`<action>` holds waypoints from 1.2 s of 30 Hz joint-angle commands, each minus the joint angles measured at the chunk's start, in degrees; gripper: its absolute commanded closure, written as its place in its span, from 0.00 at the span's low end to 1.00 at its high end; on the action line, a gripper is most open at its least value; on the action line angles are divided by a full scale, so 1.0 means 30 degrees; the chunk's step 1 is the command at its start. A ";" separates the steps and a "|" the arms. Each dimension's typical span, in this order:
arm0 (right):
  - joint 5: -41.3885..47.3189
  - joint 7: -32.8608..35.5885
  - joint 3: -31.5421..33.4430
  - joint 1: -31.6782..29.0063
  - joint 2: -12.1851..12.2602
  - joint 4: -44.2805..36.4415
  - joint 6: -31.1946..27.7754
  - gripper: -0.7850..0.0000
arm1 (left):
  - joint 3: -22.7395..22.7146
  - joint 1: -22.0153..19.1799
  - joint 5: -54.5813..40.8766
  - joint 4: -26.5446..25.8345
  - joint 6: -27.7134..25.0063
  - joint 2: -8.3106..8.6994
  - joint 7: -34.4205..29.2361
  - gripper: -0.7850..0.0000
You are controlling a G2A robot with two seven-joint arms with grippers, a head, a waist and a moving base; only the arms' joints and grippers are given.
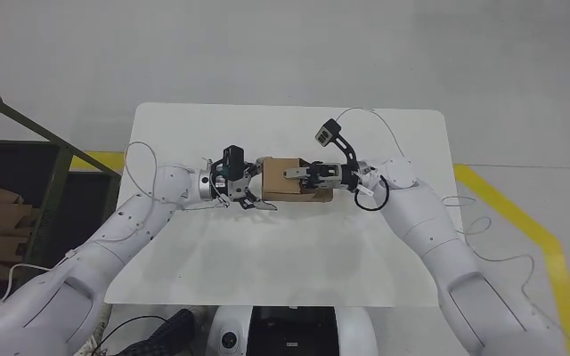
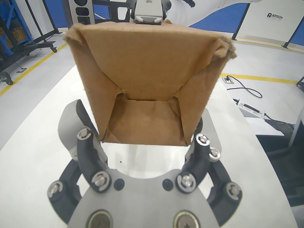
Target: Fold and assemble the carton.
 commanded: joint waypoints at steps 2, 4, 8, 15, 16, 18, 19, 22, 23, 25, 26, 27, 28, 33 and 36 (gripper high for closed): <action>-0.0028 0.0016 -0.0001 0.0008 -0.0049 0.0018 0.0017 1.00 | -0.0077 0.0007 -0.0045 0.0099 -0.0174 -0.0061 0.0054 0.09; -0.0048 0.0017 0.0010 0.0018 -0.0076 0.0048 0.0017 1.00 | -0.0137 0.0017 -0.0059 0.0151 -0.0236 -0.0095 0.0072 0.11; -0.0059 0.0031 0.0037 0.0023 -0.0128 0.0074 0.0031 1.00 | -0.0260 0.0045 -0.0138 0.0286 -0.0422 -0.0159 0.0059 0.11; -0.0059 0.0038 0.0092 -0.0005 -0.0212 0.0150 0.0039 1.00 | -0.0472 0.0097 -0.0221 0.0424 -0.0695 -0.0262 0.0014 0.19; -0.0055 0.0047 0.0097 -0.0004 -0.0226 0.0173 0.0047 1.00 | -0.0500 0.0109 -0.0240 0.0447 -0.0740 -0.0276 0.0001 0.18; -0.0072 0.0046 0.0105 0.0001 -0.0252 0.0204 0.0047 1.00 | -0.0564 0.0121 -0.0239 0.0463 -0.0780 -0.0303 -0.0024 0.17; -0.0083 0.0045 0.0110 0.0003 -0.0264 0.0217 0.0045 1.00 | -0.0593 0.0142 -0.0265 0.0482 -0.0811 -0.0317 -0.0022 0.17; -0.0089 0.0009 0.0144 -0.0008 -0.0298 0.0254 0.0009 1.00 | -0.0679 0.0173 -0.0280 0.0517 -0.0896 -0.0356 -0.0079 0.21; -0.0090 -0.0003 0.0156 -0.0016 -0.0307 0.0265 -0.0003 1.00 | -0.0701 0.0187 -0.0280 0.0514 -0.0940 -0.0369 -0.0087 0.22; -0.0082 -0.0042 0.0198 -0.0036 -0.0322 0.0292 -0.0041 1.00 | -0.0757 0.0208 -0.0291 0.0542 -0.1008 -0.0392 -0.0114 0.22; -0.0084 -0.0053 0.0221 -0.0044 -0.0327 0.0302 -0.0053 1.00 | -0.0761 0.0231 -0.0310 0.0539 -0.1008 -0.0405 -0.0115 0.22; -0.0086 -0.0059 0.0247 -0.0051 -0.0330 0.0307 -0.0059 1.00 | -0.0766 0.0242 -0.0331 0.0548 -0.1008 -0.0416 -0.0128 0.22; -0.0100 -0.0051 0.0269 -0.0056 -0.0331 0.0306 -0.0051 1.00 | -0.0765 0.0257 -0.0364 0.0545 -0.1008 -0.0425 -0.0121 0.21; -0.0162 -0.0056 0.0409 -0.0109 -0.0324 0.0297 -0.0056 0.93 | -0.0702 0.0311 -0.0539 0.0572 -0.1008 -0.0445 -0.0105 0.20; -0.0189 -0.0047 0.0493 -0.0142 -0.0318 0.0291 -0.0048 0.79 | -0.0647 0.0322 -0.0628 0.0602 -0.1008 -0.0443 -0.0107 0.20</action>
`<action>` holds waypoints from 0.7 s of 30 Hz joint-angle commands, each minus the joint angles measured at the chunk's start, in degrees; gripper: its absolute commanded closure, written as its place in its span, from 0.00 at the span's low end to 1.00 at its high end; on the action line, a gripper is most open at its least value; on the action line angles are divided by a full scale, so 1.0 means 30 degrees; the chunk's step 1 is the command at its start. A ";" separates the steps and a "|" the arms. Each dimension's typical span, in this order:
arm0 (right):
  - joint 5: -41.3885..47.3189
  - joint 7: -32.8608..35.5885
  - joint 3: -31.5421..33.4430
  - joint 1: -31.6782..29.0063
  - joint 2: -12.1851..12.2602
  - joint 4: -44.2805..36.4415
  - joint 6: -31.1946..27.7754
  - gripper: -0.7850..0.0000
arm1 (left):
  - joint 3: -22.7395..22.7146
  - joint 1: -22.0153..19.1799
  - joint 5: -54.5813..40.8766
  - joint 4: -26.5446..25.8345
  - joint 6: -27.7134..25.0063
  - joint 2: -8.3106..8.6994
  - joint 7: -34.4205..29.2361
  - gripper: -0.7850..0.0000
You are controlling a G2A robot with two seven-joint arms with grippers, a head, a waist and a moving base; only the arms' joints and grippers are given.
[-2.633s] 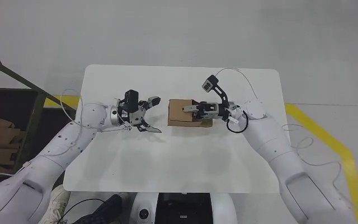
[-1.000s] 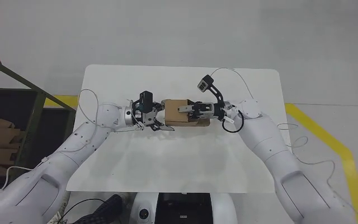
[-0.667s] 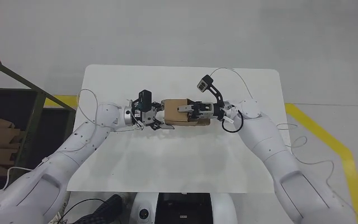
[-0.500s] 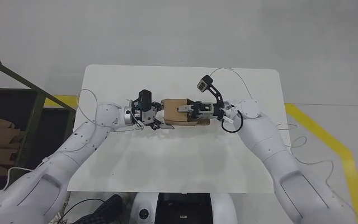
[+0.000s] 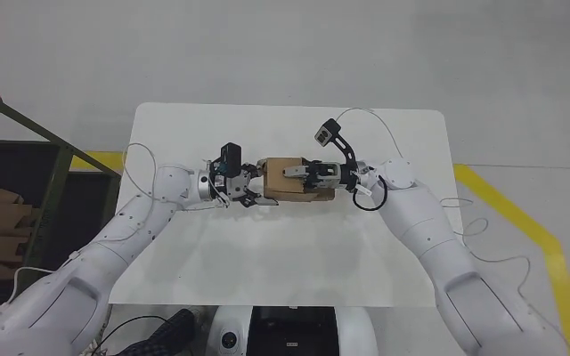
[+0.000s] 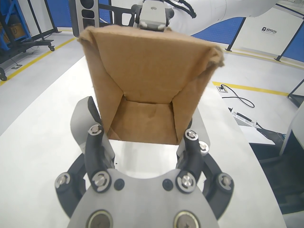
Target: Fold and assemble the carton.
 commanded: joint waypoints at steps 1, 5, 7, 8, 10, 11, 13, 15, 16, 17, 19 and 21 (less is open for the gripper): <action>-0.0013 0.0006 0.0056 -0.0020 0.0006 -0.0002 0.0007 0.76 | 0.0043 0.0004 -0.0042 -0.0005 0.0000 0.0004 0.0001 0.19; -0.0003 0.0038 0.0205 -0.0081 0.0032 -0.0065 0.0039 0.78 | 0.0174 0.0015 -0.0294 0.0015 0.0000 0.0017 0.0067 0.21; -0.0051 0.0053 0.0268 -0.0110 0.0050 -0.0132 0.0053 0.78 | 0.0265 -0.0021 -0.0411 0.0025 0.0000 0.0032 0.0044 0.24; -0.0049 0.0071 0.0297 -0.0132 0.0057 -0.0173 0.0071 0.78 | 0.0310 -0.0044 -0.0447 0.0014 0.0000 0.0040 0.0038 0.24; -0.0010 0.0099 0.0374 -0.0178 0.0073 -0.0244 0.0099 0.77 | 0.0397 -0.0073 -0.0565 0.0015 0.0000 0.0055 0.0054 0.24; 0.0027 0.0121 0.0419 -0.0198 0.0082 -0.0317 0.0121 0.76 | 0.0448 -0.0078 -0.0622 0.0001 0.0000 0.0062 0.0091 0.24; 0.0111 0.0152 0.0521 -0.0267 0.0107 -0.0504 0.0152 0.76 | 0.0543 -0.0090 -0.0756 -0.0007 0.0000 0.0080 0.0189 0.24; 0.0335 0.0259 0.0652 -0.0390 0.0141 -0.0800 0.0258 0.76 | 0.0649 -0.0103 -0.0934 -0.0015 0.0000 0.0106 0.0343 0.24; 0.0425 0.0316 0.0725 -0.0448 0.0165 -0.0957 0.0314 0.76 | 0.0696 -0.0117 -0.1032 0.0001 0.0000 0.0123 0.0418 0.25; 0.0527 0.0391 0.0790 -0.0513 0.0187 -0.1134 0.0389 0.76 | 0.0747 -0.0140 -0.1099 0.0004 0.0000 0.0143 0.0475 0.25; 0.0822 0.0603 0.0916 -0.0659 0.0224 -0.1502 0.0601 0.76 | 0.0853 -0.0173 -0.1284 0.0025 0.0000 0.0180 0.0610 0.24; 0.1025 0.0813 0.1018 -0.0770 0.0258 -0.1788 0.0811 0.76 | 0.0980 -0.0205 -0.1479 0.0041 0.0000 0.0215 0.0719 0.23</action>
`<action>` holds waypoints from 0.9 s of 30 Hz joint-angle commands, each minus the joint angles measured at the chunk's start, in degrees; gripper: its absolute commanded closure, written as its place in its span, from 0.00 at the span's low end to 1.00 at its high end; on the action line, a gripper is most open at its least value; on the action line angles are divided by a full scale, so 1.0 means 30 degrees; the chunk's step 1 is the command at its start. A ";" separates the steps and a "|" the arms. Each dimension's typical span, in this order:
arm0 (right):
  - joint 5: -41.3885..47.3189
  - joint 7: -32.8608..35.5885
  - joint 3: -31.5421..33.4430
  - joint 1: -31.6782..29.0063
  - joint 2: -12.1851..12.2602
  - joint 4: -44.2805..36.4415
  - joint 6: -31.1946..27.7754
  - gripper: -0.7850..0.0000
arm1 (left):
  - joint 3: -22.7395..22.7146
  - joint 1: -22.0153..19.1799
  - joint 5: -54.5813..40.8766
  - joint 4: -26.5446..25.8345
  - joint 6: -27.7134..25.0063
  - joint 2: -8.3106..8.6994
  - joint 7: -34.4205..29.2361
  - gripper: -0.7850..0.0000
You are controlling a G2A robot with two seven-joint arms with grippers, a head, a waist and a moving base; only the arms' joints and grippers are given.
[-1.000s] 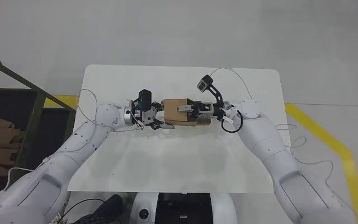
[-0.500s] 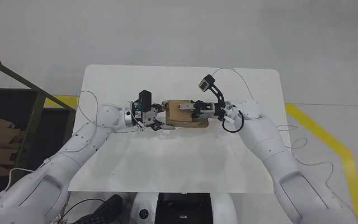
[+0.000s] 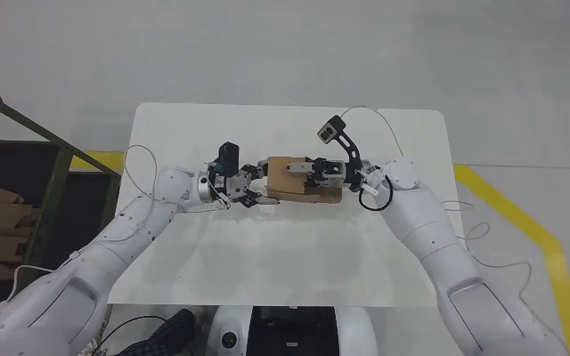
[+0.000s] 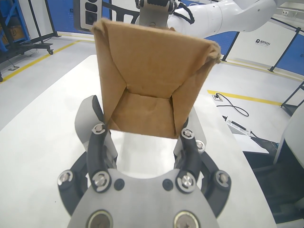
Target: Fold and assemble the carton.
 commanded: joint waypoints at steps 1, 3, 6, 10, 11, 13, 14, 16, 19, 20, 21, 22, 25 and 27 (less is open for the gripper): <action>0.0172 0.0197 0.0068 -0.0087 0.0023 -0.0227 0.0196 0.76 | 0.0132 -0.0033 -0.0184 0.0000 0.0000 0.0033 0.0108 0.24; 0.0499 0.0455 0.0123 -0.0174 0.0021 -0.0444 0.0453 0.76 | 0.0274 -0.0083 -0.0392 0.0000 0.0000 0.0072 0.0202 0.24; 0.0615 0.0579 0.0198 -0.0210 0.0022 -0.0508 0.0577 0.74 | 0.0497 -0.0182 -0.0662 0.0008 0.0000 0.0131 0.0252 0.24; 0.0151 0.0361 0.0206 -0.0058 0.0015 -0.0141 0.0361 0.72 | 0.0751 -0.0320 -0.0925 -0.0042 0.0000 0.0213 0.0271 0.24; 0.0055 0.0339 0.0192 -0.0002 0.0009 -0.0043 0.0340 0.72 | 0.0807 -0.0356 -0.0973 -0.0064 0.0000 0.0237 0.0271 0.24; -0.0180 0.0230 0.0161 0.0122 -0.0007 0.0150 0.0231 0.73 | 0.0870 -0.0434 -0.1029 -0.0142 0.0000 0.0297 0.0343 0.24; -0.0185 0.0222 0.0146 0.0162 -0.0023 0.0214 0.0223 0.73 | 0.0885 -0.0462 -0.1006 -0.0204 0.0000 0.0336 0.0411 0.24; -0.0078 0.0209 0.0149 0.0230 -0.0060 0.0467 0.0210 0.75 | 0.0915 -0.0475 -0.0879 -0.0339 0.0000 0.0427 0.0557 0.22; 0.0071 0.0299 0.0071 0.0380 -0.0144 0.0838 0.0301 0.76 | 0.0872 -0.0492 -0.0518 -0.0512 0.0000 0.0567 0.0817 0.11; 0.0069 0.0343 0.0006 0.0439 -0.0180 0.0942 0.0345 0.76 | 0.0849 -0.0485 -0.0407 -0.0537 0.0000 0.0603 0.0885 0.00; 0.0092 0.0381 -0.0063 0.0484 -0.0221 0.1022 0.0383 0.76 | 0.0816 -0.0488 -0.0322 -0.0550 0.0000 0.0630 0.0934 0.00; 0.0097 0.0416 -0.0141 0.0528 -0.0264 0.1101 0.0418 0.77 | 0.0787 -0.0488 -0.0264 -0.0560 0.0000 0.0648 0.0968 0.00; -0.0014 0.0474 -0.0383 0.0688 -0.0387 0.1315 0.0475 0.77 | 0.0727 -0.0523 -0.0006 -0.0667 0.0000 0.0670 0.0986 0.00; -0.0044 0.0454 -0.0484 0.0775 -0.0457 0.1431 0.0456 0.78 | 0.0679 -0.0528 0.0169 -0.0763 0.0000 0.0665 0.0977 0.00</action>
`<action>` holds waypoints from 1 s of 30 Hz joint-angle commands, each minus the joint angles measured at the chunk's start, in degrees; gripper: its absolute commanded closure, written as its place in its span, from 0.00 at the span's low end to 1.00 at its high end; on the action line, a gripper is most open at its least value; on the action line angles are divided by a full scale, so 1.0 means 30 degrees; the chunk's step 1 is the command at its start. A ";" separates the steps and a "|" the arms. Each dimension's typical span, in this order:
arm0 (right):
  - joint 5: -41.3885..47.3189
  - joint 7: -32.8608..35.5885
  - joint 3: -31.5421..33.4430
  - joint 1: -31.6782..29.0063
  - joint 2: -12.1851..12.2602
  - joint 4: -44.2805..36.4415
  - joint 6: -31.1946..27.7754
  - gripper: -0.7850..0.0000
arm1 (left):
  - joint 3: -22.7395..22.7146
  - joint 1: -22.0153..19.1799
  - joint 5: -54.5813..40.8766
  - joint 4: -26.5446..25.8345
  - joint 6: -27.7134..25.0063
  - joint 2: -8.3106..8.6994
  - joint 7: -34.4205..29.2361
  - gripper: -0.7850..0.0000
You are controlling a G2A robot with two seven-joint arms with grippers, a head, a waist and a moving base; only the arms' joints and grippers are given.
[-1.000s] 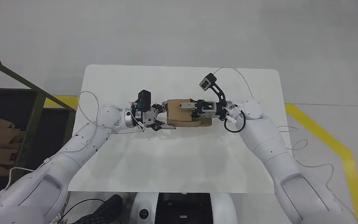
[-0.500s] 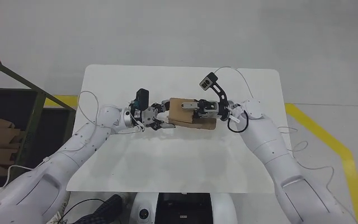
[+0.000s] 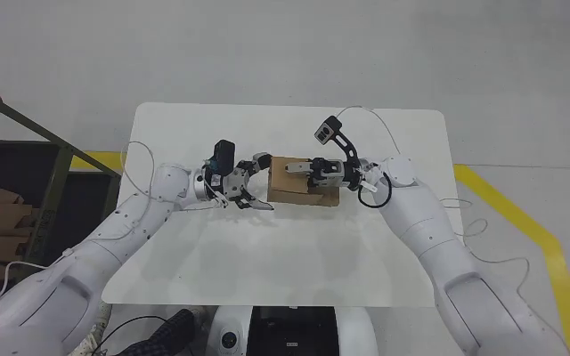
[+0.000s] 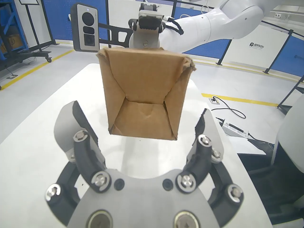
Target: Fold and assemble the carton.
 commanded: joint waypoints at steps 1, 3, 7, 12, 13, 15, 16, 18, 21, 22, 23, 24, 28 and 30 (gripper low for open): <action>0.0001 -0.0028 -0.0077 0.0080 -0.0066 0.0109 -0.0028 0.78 | -0.0061 -0.0005 0.0217 -0.0106 0.0000 -0.0013 -0.0051 0.00; 0.0044 0.0010 -0.0154 0.0130 -0.0130 0.0125 0.0011 0.79 | -0.0127 -0.0004 0.0418 -0.0199 0.0034 -0.0046 -0.0190 0.00; -0.0006 0.0025 -0.0255 0.0198 -0.0217 0.0168 0.0025 0.80 | -0.0164 0.0042 0.0783 -0.0354 0.0323 -0.0173 -0.0641 0.00; -0.0028 0.0037 -0.0296 0.0218 -0.0288 0.0242 0.0037 0.80 | -0.0249 0.0088 0.1049 -0.0350 0.0439 -0.0316 -0.0846 0.00; -0.0080 0.0039 -0.0315 0.0225 -0.0300 0.0261 0.0039 0.81 | -0.0288 0.0092 0.1074 -0.0331 0.0453 -0.0338 -0.0865 0.00; -0.0150 0.0021 -0.0351 0.0232 -0.0329 0.0292 0.0021 0.81 | -0.0353 0.0101 0.1142 -0.0301 0.0452 -0.0380 -0.0920 0.00; -0.0189 0.0013 -0.0377 0.0240 -0.0347 0.0307 0.0013 0.80 | -0.0387 0.0109 0.1155 -0.0275 0.0449 -0.0401 -0.0959 0.06; -0.0223 -0.0020 -0.0409 0.0263 -0.0383 0.0356 -0.0020 0.81 | -0.0449 0.0121 0.1171 -0.0241 0.0424 -0.0445 -0.1067 0.18; -0.0277 -0.0038 -0.0437 0.0301 -0.0425 0.0393 -0.0038 0.81 | -0.0535 0.0159 0.1148 -0.0191 0.0373 -0.0511 -0.1219 0.32; -0.0280 -0.0038 -0.0436 0.0309 -0.0436 0.0405 -0.0037 0.81 | -0.0569 0.0170 0.1129 -0.0167 0.0358 -0.0533 -0.1264 0.32; -0.0309 -0.0047 -0.0435 0.0320 -0.0444 0.0430 -0.0047 0.81 | -0.0596 0.0183 0.1134 -0.0146 0.0349 -0.0554 -0.1329 0.34; -0.0333 -0.0061 -0.0433 0.0332 -0.0452 0.0427 -0.0061 0.81 | -0.0628 0.0199 0.1115 -0.0116 0.0340 -0.0576 -0.1378 0.38; -0.0370 -0.0067 -0.0409 0.0334 -0.0477 0.0436 -0.0067 0.81 | -0.0762 0.0265 0.0998 -0.0052 0.0232 -0.0658 -0.1503 0.40; -0.0412 -0.0070 -0.0391 0.0344 -0.0484 0.0463 -0.0070 0.80 | -0.0836 0.0296 0.0941 -0.0023 0.0165 -0.0694 -0.1551 0.39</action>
